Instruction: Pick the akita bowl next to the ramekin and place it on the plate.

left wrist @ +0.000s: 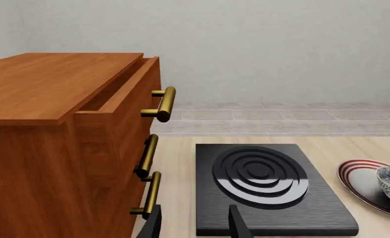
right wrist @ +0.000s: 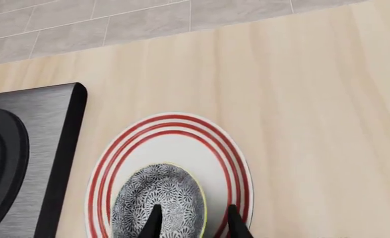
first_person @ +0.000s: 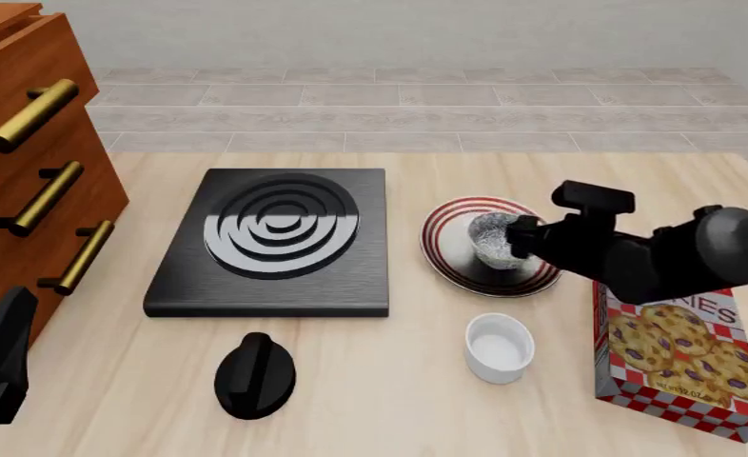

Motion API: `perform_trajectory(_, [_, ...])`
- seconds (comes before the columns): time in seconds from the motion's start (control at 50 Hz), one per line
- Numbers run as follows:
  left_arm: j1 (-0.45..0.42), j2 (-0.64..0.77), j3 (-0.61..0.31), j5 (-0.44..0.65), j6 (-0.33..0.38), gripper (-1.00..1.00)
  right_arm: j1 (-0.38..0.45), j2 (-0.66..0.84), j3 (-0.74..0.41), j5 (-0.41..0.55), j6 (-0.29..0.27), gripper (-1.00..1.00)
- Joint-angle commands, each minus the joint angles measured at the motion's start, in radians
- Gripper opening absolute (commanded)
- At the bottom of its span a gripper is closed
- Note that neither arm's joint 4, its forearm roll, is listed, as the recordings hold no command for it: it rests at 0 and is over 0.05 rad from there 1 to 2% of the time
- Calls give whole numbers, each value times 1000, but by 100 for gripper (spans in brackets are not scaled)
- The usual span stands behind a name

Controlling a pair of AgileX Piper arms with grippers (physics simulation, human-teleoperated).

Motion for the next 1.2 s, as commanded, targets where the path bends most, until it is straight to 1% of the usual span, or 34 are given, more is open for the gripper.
perform_trajectory(0.02, [0,0,0,0,0,100,-4,0,6,-9,-4,100])
perform_trajectory(0.28, [0,0,0,0,0,100,-11,-25,-12,19,-11,100])
perform_trajectory(0.46, [0,0,0,0,0,100,-18,-61,-50,69,-16,100])
perform_trajectory(0.72, [0,0,0,0,0,100,-26,-104,-72,112,-19,100])
perform_trajectory(1.2, [0,0,0,0,0,100,-37,-215,-42,152,-15,100])
